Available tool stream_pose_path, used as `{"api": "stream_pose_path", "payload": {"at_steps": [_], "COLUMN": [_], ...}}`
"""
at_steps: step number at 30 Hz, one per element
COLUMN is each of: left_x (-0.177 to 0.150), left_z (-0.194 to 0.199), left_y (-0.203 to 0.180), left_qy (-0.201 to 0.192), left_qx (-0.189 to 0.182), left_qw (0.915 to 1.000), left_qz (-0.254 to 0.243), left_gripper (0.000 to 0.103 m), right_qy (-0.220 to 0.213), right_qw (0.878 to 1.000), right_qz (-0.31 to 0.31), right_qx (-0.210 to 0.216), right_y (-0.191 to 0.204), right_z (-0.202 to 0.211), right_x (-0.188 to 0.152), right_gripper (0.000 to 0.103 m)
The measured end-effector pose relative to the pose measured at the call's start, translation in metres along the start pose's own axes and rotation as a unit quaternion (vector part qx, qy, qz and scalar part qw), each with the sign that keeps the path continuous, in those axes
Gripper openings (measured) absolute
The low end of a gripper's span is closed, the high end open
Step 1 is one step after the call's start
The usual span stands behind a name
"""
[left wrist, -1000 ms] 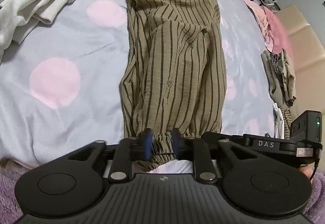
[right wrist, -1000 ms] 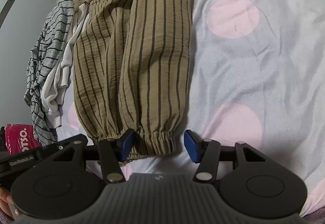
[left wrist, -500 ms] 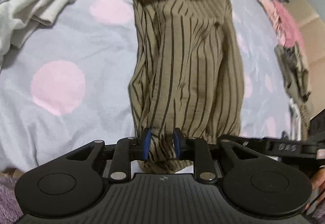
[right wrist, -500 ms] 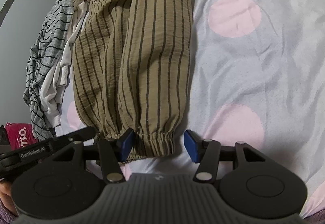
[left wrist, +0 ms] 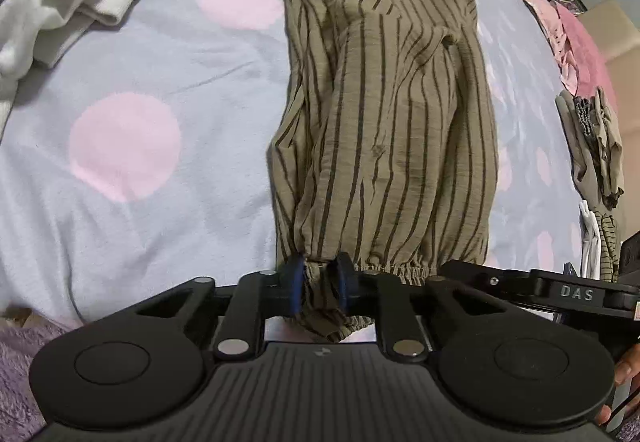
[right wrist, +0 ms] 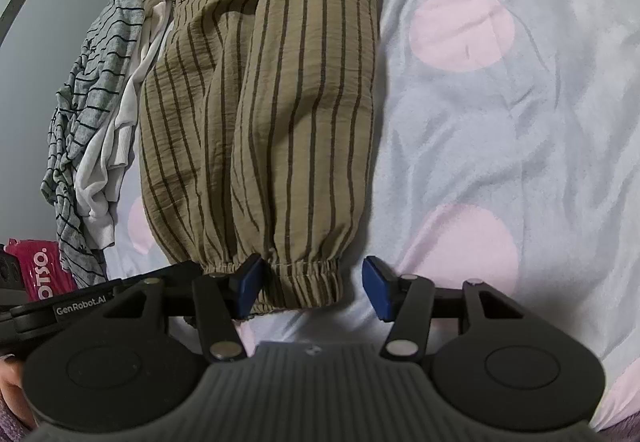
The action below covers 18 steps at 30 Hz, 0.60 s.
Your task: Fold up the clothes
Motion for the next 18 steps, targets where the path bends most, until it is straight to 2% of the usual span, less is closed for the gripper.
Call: {"api": "stream_pose_path", "payload": {"at_steps": [2,5,8,11,14,17,18], "left_x": [-0.001,-0.006,-0.015,-0.019,-0.014,-0.012,-0.011], "left_z": [0.01,0.023,0.023,0.005,-0.006,-0.003,-0.002], "left_y": [-0.004,-0.006,0.0,0.007,0.01,0.014,0.015], "left_qy": [-0.009,-0.014,0.004,0.033,0.034,0.023,0.017], "left_qx": [-0.019,-0.044,-0.047,-0.016,-0.009,-0.005,0.004], "left_qw": [0.9998,0.9989,0.9988,0.999,0.9986,0.9983,0.9985], "left_qz": [-0.006,-0.003,0.014,0.027,0.041,0.054,0.051], "left_gripper": [0.006,0.005,0.005,0.005,0.006,0.016,0.023], "right_qy": [-0.002,-0.007,-0.008,-0.002,0.001,-0.001,-0.002], "right_qw": [1.0,1.0,1.0,1.0,1.0,1.0,1.0], "right_qz": [-0.006,-0.011,-0.015,-0.014,-0.013,-0.014,-0.014], "right_qx": [0.007,0.015,0.026,0.026,0.014,0.007,0.008], "right_y": [0.002,0.003,0.002,0.002,-0.001,-0.005,-0.005], "right_z": [0.001,0.006,0.009,0.006,0.001,-0.002,-0.002], "right_x": [0.0,-0.001,-0.004,-0.007,-0.009,-0.009,-0.009], "right_gripper": [0.039,0.035,0.036,0.039,0.041,0.046,0.046]}}
Point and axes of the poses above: each gripper's, at about its wrist camera, not at the fingertips, and z roughly against the way its jaws point, y to its left, x to its top, the point moved 6 cm from there along -z, roughly the way its jaws point, and after that the axes turned 11 degrees about y, right-handed, at the moved point
